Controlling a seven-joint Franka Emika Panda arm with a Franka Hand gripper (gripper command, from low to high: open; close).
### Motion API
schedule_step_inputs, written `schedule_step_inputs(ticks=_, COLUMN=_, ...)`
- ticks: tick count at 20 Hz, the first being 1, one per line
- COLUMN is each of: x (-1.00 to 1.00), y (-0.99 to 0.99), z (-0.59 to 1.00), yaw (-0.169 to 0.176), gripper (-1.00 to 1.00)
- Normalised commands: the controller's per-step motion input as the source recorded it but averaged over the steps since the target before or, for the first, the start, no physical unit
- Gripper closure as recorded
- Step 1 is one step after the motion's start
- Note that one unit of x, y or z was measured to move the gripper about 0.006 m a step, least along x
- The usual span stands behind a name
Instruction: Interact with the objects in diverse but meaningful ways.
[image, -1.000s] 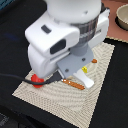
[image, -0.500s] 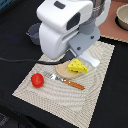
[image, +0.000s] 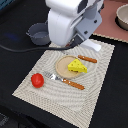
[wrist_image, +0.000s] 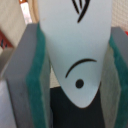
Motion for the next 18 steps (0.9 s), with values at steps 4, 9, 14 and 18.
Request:
schedule_step_inputs(ticks=4, x=-0.67, y=0.47, z=0.0, yaw=0.094, gripper=1.0)
schedule_step_inputs(ticks=9, x=-0.65, y=0.38, z=-0.01, yaw=0.103, gripper=1.0)
schedule_step_inputs(ticks=14, x=-0.61, y=0.25, z=-0.09, yaw=0.101, gripper=1.0)
schedule_step_inputs(ticks=18, x=-0.54, y=0.06, z=-0.18, yaw=0.082, gripper=1.0)
